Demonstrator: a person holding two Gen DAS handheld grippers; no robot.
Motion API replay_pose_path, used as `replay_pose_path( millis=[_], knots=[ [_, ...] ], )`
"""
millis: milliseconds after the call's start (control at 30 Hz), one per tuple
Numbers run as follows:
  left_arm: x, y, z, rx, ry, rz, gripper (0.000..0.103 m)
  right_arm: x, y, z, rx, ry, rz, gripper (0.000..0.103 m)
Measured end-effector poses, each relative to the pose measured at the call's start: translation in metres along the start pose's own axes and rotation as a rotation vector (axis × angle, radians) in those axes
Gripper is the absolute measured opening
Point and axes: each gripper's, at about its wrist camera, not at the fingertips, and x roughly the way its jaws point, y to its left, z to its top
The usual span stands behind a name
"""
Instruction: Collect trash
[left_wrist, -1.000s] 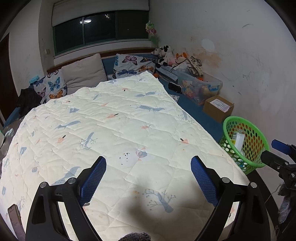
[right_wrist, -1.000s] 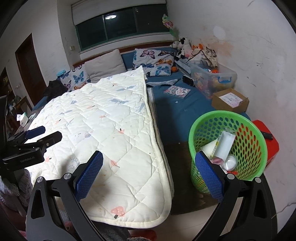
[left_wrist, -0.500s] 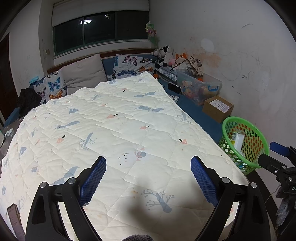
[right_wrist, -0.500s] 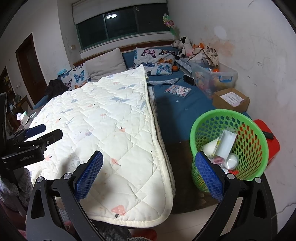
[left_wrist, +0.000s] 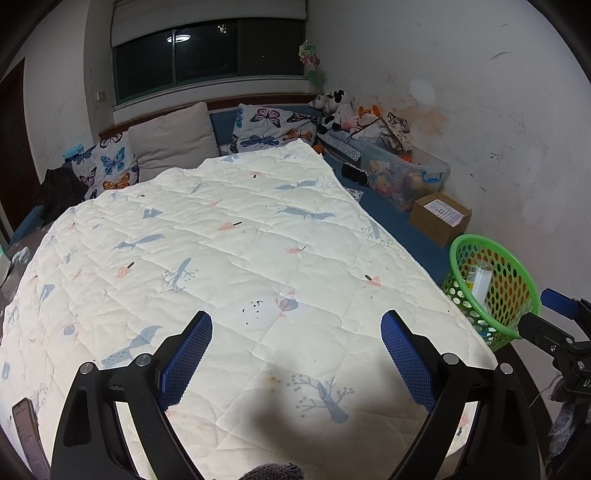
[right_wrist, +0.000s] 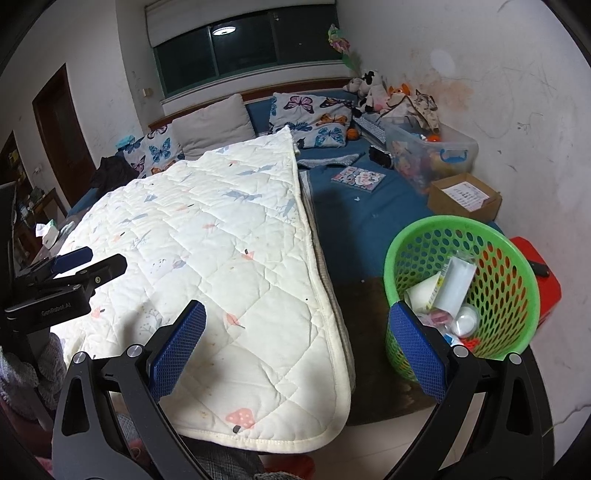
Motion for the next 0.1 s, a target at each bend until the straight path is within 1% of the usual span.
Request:
replay_pose_path(
  millis=[100],
  knots=[
    [0.0006, 0.0015, -0.0008, -0.003, 0.003, 0.001, 0.090, 0.0010, 0.0008, 0.0005, 0.001, 0.001, 0.002, 0.099]
  ],
)
